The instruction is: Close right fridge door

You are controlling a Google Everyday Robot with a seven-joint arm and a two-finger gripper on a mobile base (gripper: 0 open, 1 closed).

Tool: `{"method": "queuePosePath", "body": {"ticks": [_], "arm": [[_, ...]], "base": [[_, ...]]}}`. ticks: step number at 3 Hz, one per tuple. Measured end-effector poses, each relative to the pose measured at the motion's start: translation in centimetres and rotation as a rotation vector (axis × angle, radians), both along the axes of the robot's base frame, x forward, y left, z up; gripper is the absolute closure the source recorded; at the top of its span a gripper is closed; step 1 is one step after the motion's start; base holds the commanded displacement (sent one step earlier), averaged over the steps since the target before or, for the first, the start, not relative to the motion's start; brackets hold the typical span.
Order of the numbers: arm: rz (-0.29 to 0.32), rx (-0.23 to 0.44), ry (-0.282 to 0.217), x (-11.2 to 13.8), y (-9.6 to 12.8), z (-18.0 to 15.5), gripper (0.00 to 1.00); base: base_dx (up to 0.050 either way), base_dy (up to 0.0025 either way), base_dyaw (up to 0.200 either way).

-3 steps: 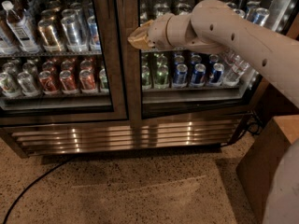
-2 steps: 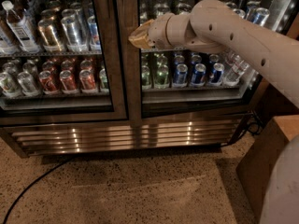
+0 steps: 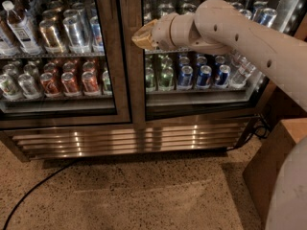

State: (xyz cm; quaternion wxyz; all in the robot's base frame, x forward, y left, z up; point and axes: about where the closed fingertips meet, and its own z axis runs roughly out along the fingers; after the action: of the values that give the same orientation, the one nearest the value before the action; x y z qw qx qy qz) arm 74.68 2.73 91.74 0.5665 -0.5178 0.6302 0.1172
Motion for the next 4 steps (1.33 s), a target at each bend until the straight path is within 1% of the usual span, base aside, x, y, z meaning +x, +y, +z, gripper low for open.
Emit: {"method": "queuePosePath", "body": {"ticks": [3, 4], "arm": [[-0.028, -0.008, -0.008, 0.8, -0.2, 0.4, 1.0], [-0.052, -0.016, -0.012, 1.7, -0.4, 0.2, 1.0]], "base": [[0.0, 0.0, 0.0], [0.0, 0.0, 0.0]]}}
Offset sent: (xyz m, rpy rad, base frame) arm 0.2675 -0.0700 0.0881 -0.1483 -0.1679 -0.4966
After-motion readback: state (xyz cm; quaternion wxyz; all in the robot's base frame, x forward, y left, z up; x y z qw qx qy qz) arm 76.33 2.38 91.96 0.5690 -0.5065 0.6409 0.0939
